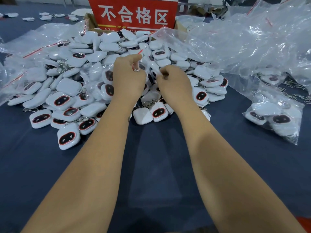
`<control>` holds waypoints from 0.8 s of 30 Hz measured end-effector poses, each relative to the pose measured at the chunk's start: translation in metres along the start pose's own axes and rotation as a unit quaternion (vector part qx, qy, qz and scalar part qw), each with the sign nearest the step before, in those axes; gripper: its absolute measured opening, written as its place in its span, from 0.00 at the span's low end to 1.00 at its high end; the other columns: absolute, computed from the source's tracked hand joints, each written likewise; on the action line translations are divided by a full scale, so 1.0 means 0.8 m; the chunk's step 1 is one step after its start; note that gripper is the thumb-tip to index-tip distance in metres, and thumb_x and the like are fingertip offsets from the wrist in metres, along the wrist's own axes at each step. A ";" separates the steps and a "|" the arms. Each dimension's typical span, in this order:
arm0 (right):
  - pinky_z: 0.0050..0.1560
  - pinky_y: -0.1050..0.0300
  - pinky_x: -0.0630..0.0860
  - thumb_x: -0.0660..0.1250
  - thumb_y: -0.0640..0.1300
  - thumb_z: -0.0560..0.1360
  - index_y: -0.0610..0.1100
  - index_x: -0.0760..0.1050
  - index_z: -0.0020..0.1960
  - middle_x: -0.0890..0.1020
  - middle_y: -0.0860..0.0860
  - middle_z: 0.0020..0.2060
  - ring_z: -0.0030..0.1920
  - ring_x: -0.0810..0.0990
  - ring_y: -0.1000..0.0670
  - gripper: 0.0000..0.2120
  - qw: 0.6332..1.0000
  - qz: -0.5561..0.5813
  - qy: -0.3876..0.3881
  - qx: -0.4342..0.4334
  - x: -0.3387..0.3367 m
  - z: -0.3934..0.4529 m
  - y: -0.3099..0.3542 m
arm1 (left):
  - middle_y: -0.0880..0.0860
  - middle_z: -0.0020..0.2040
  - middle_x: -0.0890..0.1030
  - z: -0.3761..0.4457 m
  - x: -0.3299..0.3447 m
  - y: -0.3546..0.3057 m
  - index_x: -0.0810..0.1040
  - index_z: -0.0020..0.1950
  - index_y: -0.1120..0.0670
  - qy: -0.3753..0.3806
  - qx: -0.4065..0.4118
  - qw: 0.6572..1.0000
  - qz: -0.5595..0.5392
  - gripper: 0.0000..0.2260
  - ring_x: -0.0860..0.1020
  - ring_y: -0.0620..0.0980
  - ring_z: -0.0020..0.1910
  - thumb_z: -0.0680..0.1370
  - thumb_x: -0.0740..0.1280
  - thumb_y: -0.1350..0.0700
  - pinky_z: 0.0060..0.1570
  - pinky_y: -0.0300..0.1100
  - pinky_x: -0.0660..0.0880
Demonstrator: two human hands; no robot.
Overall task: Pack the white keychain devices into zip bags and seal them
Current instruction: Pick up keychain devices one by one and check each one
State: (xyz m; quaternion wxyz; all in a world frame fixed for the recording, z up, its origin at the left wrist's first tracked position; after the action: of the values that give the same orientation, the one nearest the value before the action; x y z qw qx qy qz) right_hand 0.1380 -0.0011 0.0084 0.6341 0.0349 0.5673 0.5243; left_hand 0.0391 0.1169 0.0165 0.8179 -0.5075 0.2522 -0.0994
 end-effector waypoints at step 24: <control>0.50 0.54 0.80 0.67 0.34 0.76 0.43 0.72 0.65 0.83 0.41 0.55 0.53 0.83 0.43 0.18 0.923 0.370 0.062 0.082 0.019 -0.002 -0.003 | 0.49 0.38 0.84 -0.016 0.012 -0.008 0.84 0.46 0.42 0.066 -0.030 0.997 -0.039 0.16 0.80 0.51 0.39 0.75 0.60 0.61 0.48 0.51 0.80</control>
State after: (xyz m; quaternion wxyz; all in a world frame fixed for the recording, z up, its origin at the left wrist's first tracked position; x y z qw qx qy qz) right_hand 0.1354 0.0079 -0.0039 0.3539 0.2615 0.5932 0.6741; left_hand 0.0413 0.0995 0.0148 0.7797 -0.5333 0.2884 -0.1567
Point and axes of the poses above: each hand's wrist, its own z-axis towards the middle knuckle, its own x-axis out of the palm, y = z × x, the point moved 10 cm from there along z, towards the middle knuckle
